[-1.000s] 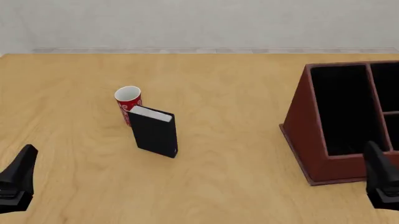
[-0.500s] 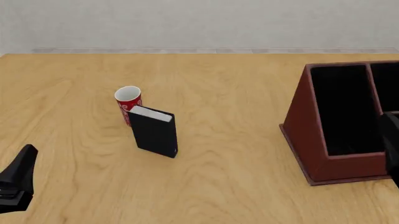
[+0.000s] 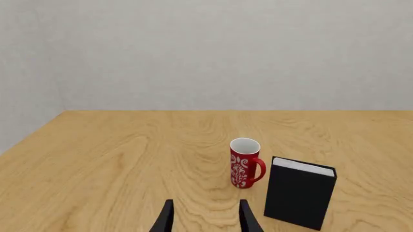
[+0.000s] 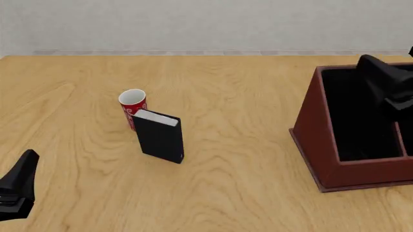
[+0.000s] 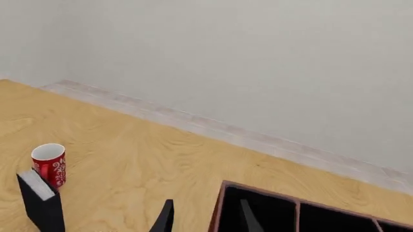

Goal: Pick up the book and place it in the left compartment of the caddy.

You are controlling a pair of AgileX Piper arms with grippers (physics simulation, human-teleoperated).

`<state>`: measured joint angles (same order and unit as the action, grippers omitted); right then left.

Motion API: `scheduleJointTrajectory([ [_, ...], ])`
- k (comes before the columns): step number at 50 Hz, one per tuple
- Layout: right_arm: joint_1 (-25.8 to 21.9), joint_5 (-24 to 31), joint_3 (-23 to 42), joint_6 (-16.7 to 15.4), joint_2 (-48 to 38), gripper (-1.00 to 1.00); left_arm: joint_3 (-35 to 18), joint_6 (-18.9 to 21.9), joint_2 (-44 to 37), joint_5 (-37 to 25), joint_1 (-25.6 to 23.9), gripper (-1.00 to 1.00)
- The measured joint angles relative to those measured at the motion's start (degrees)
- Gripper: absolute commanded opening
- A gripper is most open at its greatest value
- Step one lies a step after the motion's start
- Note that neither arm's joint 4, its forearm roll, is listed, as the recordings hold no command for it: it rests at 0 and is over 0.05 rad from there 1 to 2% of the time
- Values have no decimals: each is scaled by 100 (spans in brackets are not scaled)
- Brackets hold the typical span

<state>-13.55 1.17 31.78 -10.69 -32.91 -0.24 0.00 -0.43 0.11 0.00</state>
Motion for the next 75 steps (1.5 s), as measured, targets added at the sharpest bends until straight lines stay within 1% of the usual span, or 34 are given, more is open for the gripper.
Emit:
scheduleJointTrajectory([
  [15, -671, 697, 1559, -472, -1303, 100, 0, 0, 0, 0, 0, 100],
  [26, -1131, 1044, 2389, -810, -2168, 100, 0, 0, 0, 0, 0, 100],
  [37, -1393, 1412, 3214, -965, -3075, 100, 0, 0, 0, 0, 0, 100],
  [43, -1598, 1632, 3619, -1059, -3418, 100, 0, 0, 0, 0, 0, 100],
  [53, -1936, 1821, 4078, -1119, -3833, 100, 0, 0, 0, 0, 0, 100],
  [75, -2505, 1871, 4655, -1071, -4549, 100, 0, 0, 0, 0, 0, 100],
])
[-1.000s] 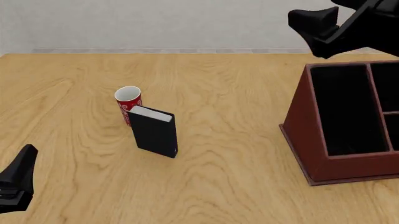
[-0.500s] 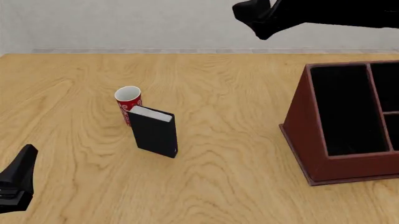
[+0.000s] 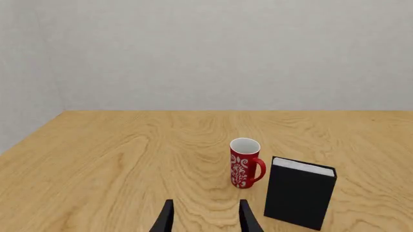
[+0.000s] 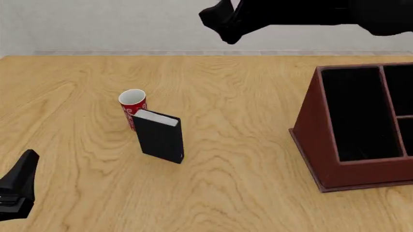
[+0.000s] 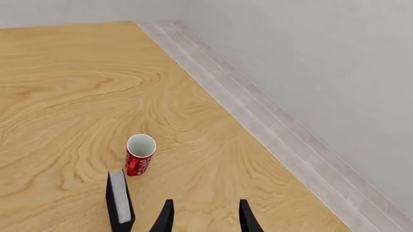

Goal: Pick up the book and place it in the left compartment of the caddy.

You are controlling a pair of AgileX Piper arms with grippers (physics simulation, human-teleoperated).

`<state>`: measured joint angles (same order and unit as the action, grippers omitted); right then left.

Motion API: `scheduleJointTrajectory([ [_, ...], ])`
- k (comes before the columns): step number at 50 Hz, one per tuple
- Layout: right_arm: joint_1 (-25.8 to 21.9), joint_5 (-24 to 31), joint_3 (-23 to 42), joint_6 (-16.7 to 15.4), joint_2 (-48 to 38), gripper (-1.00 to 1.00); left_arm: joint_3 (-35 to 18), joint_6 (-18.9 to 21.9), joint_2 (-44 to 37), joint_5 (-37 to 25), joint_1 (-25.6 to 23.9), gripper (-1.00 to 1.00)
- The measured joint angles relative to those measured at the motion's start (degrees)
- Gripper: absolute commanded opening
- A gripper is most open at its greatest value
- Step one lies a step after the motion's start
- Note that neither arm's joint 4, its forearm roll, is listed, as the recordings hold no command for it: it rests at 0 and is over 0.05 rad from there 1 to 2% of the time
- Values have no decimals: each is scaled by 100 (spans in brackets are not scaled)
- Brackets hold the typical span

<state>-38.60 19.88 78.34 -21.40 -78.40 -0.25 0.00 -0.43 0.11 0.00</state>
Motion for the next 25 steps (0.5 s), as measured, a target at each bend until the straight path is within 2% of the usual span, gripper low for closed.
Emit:
scheduleJointTrajectory([
  [25, -565, -15, 391, 250, -527, 100, 0, 0, 0, 0, 0, 100],
])
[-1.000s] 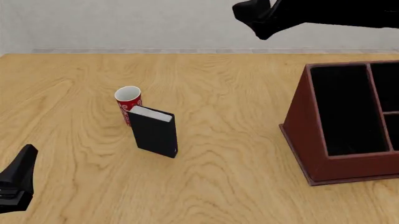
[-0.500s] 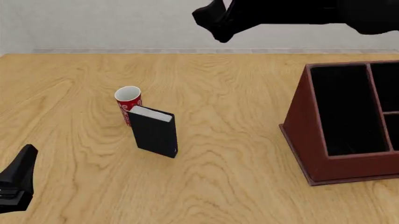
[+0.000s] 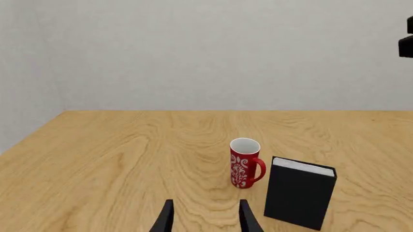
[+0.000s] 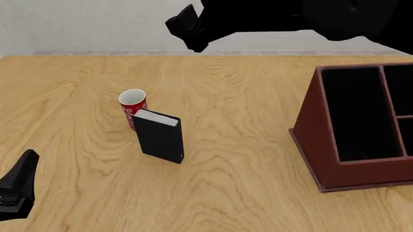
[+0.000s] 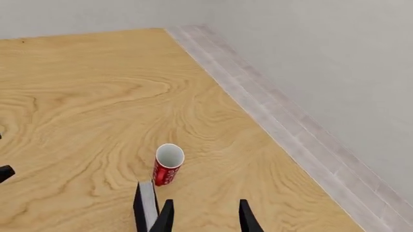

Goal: Pick up the book and place it in the left compartment of the caddy.

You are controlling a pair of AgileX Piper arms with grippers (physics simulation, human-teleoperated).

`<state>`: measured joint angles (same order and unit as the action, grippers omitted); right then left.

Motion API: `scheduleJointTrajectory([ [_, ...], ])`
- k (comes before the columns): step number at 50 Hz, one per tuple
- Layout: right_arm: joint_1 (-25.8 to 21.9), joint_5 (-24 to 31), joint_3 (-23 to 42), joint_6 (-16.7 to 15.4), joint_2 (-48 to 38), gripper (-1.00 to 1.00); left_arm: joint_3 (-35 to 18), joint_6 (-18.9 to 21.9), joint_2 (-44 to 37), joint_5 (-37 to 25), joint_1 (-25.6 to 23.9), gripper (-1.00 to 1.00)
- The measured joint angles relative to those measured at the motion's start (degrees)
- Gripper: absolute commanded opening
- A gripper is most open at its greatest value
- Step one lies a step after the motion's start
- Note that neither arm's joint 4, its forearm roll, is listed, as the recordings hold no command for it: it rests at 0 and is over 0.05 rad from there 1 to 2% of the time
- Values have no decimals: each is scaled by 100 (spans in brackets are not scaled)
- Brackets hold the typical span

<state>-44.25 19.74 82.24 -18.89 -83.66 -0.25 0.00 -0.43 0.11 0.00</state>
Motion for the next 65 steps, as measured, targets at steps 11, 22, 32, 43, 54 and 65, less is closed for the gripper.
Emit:
scheduleJointTrajectory([
  [11, -177, 23, 137, 210, -235, 100, 0, 0, 0, 0, 0, 100],
  [22, -282, 98, 258, 420, -489, 100, 0, 0, 0, 0, 0, 100],
  [32, -279, 226, 383, 550, -771, 100, 0, 0, 0, 0, 0, 100],
  [43, -280, 483, 577, 675, -1093, 100, 0, 0, 0, 0, 0, 100],
  [54, -404, 648, 572, 805, -1253, 100, 0, 0, 0, 0, 0, 100],
  [65, -466, 686, 514, 880, -1364, 100, 0, 0, 0, 0, 0, 100],
])
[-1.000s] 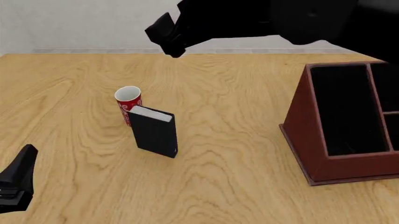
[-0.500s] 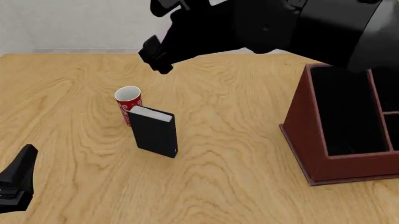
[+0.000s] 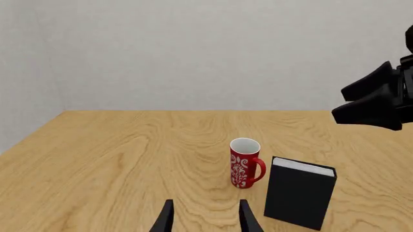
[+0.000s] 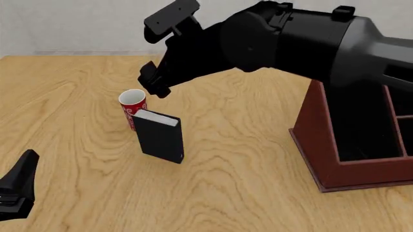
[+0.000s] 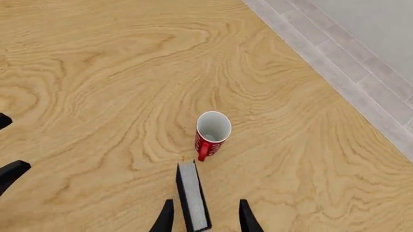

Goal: Pick up the book and place it in the left compartment of the caddy.

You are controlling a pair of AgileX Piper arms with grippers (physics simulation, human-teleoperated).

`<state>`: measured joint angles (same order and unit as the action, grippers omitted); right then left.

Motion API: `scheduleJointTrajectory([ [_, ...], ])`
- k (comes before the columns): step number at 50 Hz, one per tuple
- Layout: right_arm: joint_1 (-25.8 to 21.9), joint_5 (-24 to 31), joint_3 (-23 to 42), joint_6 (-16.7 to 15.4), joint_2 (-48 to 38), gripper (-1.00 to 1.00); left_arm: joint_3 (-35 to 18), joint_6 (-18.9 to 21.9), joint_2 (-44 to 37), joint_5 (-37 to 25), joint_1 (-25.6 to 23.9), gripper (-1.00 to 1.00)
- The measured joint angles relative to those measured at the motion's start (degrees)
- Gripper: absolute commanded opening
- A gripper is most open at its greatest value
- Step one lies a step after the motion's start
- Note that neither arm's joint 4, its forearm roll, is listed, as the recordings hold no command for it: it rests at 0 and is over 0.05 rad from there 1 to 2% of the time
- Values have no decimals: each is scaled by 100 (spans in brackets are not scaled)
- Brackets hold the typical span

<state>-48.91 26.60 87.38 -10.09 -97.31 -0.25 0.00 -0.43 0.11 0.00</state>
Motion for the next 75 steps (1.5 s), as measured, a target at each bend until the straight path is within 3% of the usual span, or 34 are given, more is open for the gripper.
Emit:
scheduleJointTrajectory([
  [75, 62, -848, -768, 354, -772, 100, 0, 0, 0, 0, 0, 100],
])
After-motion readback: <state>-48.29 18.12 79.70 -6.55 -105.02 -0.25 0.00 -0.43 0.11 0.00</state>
